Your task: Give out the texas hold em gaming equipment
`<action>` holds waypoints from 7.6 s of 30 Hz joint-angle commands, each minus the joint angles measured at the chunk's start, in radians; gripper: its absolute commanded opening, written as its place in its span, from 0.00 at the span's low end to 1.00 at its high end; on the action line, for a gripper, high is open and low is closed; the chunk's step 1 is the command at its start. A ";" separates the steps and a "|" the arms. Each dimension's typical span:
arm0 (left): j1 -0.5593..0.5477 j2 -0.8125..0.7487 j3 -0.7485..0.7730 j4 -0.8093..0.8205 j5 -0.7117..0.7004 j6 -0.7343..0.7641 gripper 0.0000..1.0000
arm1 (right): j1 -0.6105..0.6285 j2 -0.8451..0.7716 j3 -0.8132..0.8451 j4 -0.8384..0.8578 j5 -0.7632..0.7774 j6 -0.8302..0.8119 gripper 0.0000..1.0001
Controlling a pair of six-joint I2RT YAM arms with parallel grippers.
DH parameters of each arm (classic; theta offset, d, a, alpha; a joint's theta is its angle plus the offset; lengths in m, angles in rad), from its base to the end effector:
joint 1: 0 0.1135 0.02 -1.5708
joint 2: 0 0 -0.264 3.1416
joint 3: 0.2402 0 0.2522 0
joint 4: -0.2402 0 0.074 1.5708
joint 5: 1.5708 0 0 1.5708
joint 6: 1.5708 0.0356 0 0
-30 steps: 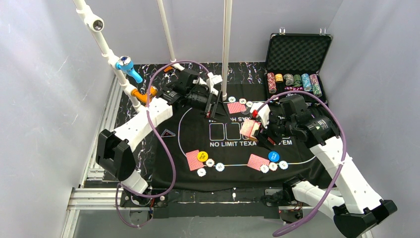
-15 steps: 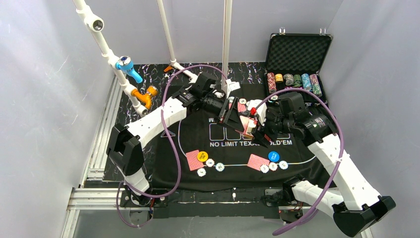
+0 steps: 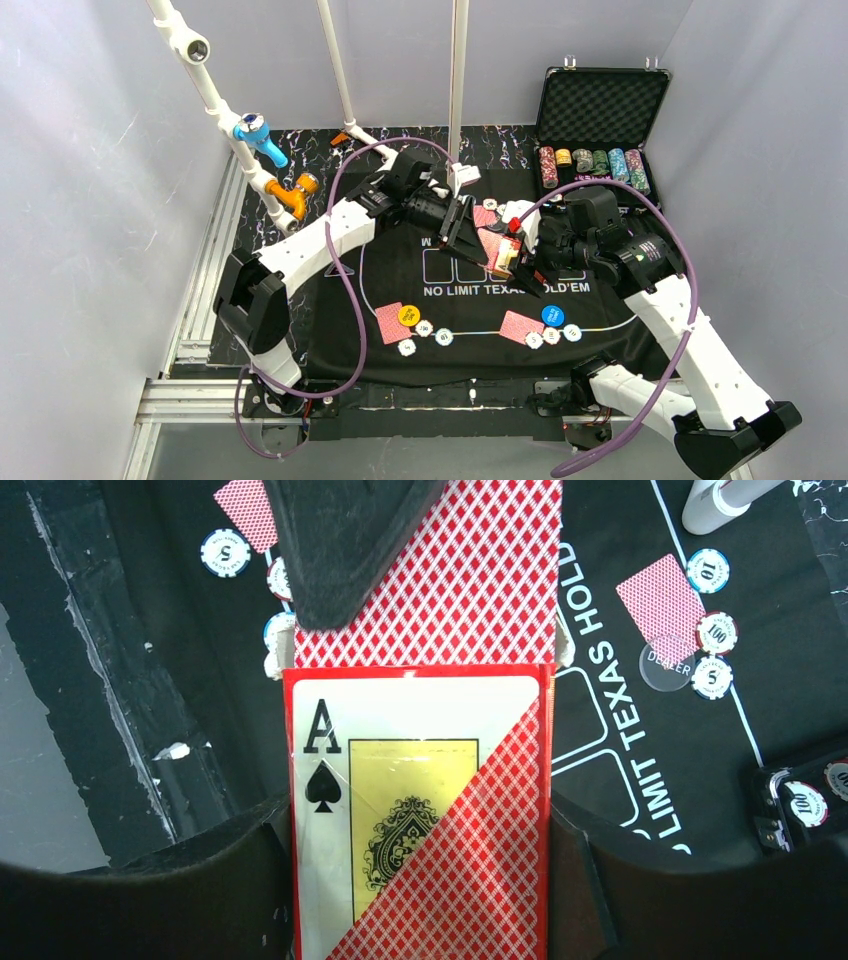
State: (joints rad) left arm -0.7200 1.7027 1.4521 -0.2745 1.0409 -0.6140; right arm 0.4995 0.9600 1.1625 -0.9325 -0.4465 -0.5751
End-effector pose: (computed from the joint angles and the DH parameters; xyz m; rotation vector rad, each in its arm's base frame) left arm 0.2703 -0.2780 0.3265 0.8639 2.2139 -1.8207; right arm 0.1467 0.0976 0.3670 -1.3457 1.8133 0.4717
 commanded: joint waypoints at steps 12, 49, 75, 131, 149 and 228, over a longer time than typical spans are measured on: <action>0.056 -0.096 -0.038 0.112 -0.009 -0.063 0.44 | 0.007 -0.026 0.000 0.058 -0.040 0.003 0.01; 0.210 -0.045 -0.182 0.015 -0.164 0.066 0.00 | 0.007 -0.054 0.017 -0.015 0.011 -0.010 0.01; -0.170 0.286 -0.143 0.081 -0.490 0.108 0.00 | 0.006 -0.075 0.040 -0.070 0.047 -0.014 0.01; -0.003 -0.077 -0.015 0.193 0.053 -0.120 0.88 | -0.004 -0.097 -0.014 -0.008 -0.013 0.021 0.01; -0.018 -0.021 -0.027 0.127 0.000 -0.133 0.33 | -0.004 -0.095 0.011 0.006 -0.041 0.022 0.01; 0.215 0.238 0.141 -0.941 -0.584 1.426 0.00 | -0.006 -0.135 -0.003 -0.081 0.020 -0.012 0.01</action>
State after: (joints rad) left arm -0.5175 1.9385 1.6112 -1.1805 0.5240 0.7094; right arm 0.4969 0.8284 1.1217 -1.0332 -0.4065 -0.5797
